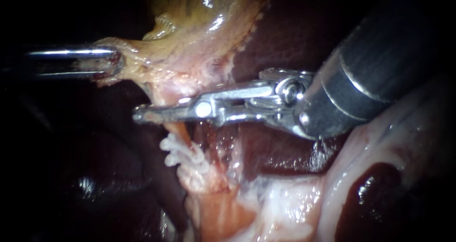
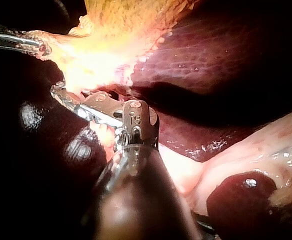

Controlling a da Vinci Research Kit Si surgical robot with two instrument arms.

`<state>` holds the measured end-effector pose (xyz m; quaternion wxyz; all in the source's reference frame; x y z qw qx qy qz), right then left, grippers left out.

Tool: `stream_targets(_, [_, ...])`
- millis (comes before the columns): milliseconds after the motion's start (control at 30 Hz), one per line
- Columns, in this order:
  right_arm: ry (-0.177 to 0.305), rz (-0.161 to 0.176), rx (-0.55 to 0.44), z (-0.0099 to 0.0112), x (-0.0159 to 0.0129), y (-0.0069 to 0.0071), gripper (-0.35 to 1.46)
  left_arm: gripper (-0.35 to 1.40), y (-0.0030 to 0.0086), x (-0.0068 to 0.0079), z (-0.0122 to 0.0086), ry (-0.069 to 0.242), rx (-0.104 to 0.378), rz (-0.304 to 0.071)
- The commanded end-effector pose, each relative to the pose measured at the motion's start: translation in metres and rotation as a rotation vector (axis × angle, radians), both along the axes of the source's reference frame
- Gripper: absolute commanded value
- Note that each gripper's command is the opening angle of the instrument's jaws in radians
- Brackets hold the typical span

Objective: Going back third clip left tube

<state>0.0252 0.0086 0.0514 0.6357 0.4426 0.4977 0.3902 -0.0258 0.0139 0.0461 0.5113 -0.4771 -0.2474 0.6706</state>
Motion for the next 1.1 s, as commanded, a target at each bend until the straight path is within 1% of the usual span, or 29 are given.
stream_targets(33, [0.007,-0.010,0.003,0.0000,0.0001,0.0000,-0.33,-0.35,0.0000,0.0000,0.0000,0.000,0.000,0.000])
stream_targets(67, [0.013,-0.019,0.005,0.0000,0.0001,-0.0001,-0.16,-0.35,0.0000,0.0000,0.0000,0.000,0.000,0.000])
stream_targets(100, [0.023,-0.023,0.007,0.0001,0.0004,-0.0001,0.07,-0.35,0.0000,0.0000,0.0000,0.000,0.000,0.000])
stream_targets(133, [0.026,-0.022,0.007,0.0003,0.0006,-0.0001,0.25,-0.35,0.0000,0.0000,0.0000,0.000,0.000,0.000])
stream_targets(200, [0.028,-0.020,0.000,0.0006,0.0012,-0.0001,0.40,-0.35,0.0000,0.0000,0.0000,0.000,0.000,0.000])
stream_targets(333, [0.042,-0.006,-0.024,0.0020,0.0021,-0.0006,0.46,-0.35,0.0000,0.0000,0.0000,0.000,0.000,0.000])
stream_targets(433, [0.043,-0.008,-0.054,0.0036,0.0024,-0.0010,0.48,-0.35,-0.0001,0.0000,0.0000,0.000,0.000,0.000])
stream_targets(500, [0.047,-0.014,-0.100,0.0049,0.0022,-0.0013,0.48,-0.35,-0.0001,0.0000,0.0000,0.000,0.000,0.000])
stream_targets(533, [0.048,-0.015,-0.107,0.0053,0.0022,-0.0013,0.48,-0.35,-0.0001,0.0000,0.0000,0.000,0.000,0.000])
stream_targets(633, [0.065,-0.031,-0.223,0.0070,0.0016,-0.0014,0.49,-0.35,-0.0001,0.0000,0.0000,0.000,0.000,0.000])
stream_targets(700, [0.064,-0.029,-0.286,0.0075,0.0008,-0.0016,0.49,-0.35,-0.0001,0.0001,0.0000,0.000,0.000,0.000])
stream_targets(733, [0.065,-0.030,-0.324,0.0077,0.0001,-0.0017,0.50,-0.35,-0.0001,0.0001,0.0000,0.000,0.000,0.001])
stream_targets(800, [0.078,-0.043,-0.382,0.0077,-0.0013,-0.0020,0.50,-0.35,-0.0001,0.0002,0.0000,-0.001,0.000,0.001])
stream_targets(833, [0.084,-0.057,-0.423,0.0076,-0.0023,-0.0022,0.50,-0.35,-0.0001,0.0002,0.0000,-0.001,0.000,0.001])
stream_targets(933, [0.099,-0.087,-0.497,0.0072,-0.0050,-0.0028,0.50,-0.35,-0.0001,0.0002,0.0000,0.000,0.000,0.001])
stream_targets(1033, [0.126,-0.110,-0.571,0.0063,-0.0089,-0.0036,0.50,-0.35,-0.0001,0.0002,-0.0001,0.000,0.000,0.001])
stream_targets(1100, [0.134,-0.117,-0.607,0.0059,-0.0113,-0.0040,0.50,-0.35,-0.0001,0.0002,-0.0001,0.000,0.000,0.001])
